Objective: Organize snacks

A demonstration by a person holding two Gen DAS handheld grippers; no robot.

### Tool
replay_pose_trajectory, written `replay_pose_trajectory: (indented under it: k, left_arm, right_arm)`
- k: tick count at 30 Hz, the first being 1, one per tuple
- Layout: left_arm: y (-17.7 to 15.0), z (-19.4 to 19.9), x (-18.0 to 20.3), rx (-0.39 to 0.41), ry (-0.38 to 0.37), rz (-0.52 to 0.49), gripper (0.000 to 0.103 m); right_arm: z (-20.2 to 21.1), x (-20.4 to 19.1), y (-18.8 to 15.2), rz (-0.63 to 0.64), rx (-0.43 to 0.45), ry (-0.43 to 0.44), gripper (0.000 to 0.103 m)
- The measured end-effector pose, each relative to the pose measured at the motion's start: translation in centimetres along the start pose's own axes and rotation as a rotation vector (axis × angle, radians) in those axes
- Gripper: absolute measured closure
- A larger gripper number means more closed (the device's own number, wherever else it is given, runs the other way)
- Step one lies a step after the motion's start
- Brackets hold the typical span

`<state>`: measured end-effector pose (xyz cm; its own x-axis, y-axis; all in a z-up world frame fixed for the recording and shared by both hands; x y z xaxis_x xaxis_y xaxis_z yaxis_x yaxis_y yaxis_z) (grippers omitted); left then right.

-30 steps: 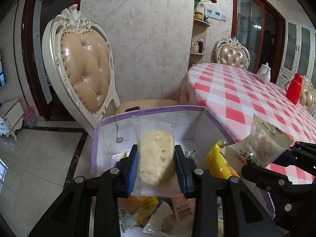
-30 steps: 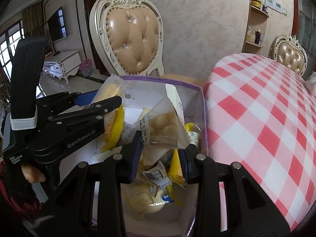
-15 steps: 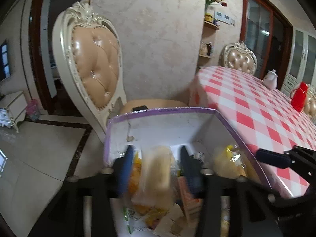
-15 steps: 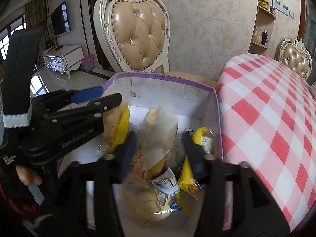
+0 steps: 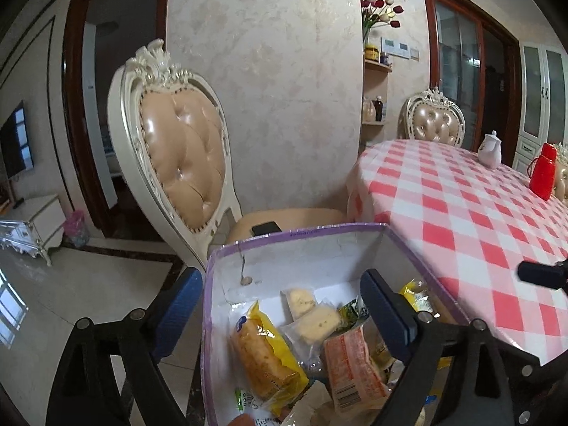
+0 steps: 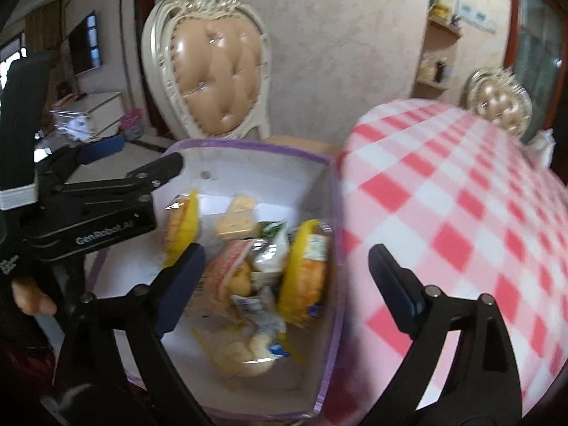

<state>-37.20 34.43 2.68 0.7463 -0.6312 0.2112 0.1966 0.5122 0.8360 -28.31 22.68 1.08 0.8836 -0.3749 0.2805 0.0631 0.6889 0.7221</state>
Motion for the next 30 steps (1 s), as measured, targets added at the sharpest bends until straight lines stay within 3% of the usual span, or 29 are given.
replay_pose_trajectory:
  k: [3,9,16,30]
  left_arm:
    - [0.0,0.6,0.4,-0.016,0.013,0.012,0.010]
    - [-1.1,0.2,0.7,-0.135,-0.036,0.042,0.010]
    - [-2.9,-0.9,0.6,-0.240,0.022,0.016,0.010]
    - [-3.7,-2.1,-0.2,-0.306,0.036,0.022,0.010]
  right_arm:
    - [1.2,0.5,-0.2,-0.004,0.008,-0.053,0.002]
    - [1.0,1.1,-1.4,-0.101,-0.044,0.048,0.002]
    - [-0.9,-0.2,-2.7,-0.153,-0.147,0.160,0.002]
    - [-2.8,-2.5,-3.3,-0.122,-0.226,0.193,0.002]
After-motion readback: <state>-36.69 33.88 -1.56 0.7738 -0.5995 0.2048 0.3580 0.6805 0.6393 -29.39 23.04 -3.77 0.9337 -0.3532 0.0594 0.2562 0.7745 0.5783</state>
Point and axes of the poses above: each gripper's, at about its wrist camera, not at the fingertips, and z roughly against the way its jaws point, x to its right, y to its top, the point moved 4 cm from there along -z, roughly the way its jaws point, and after that the axes turned 15 degrees about z, right-handed, at the moved point
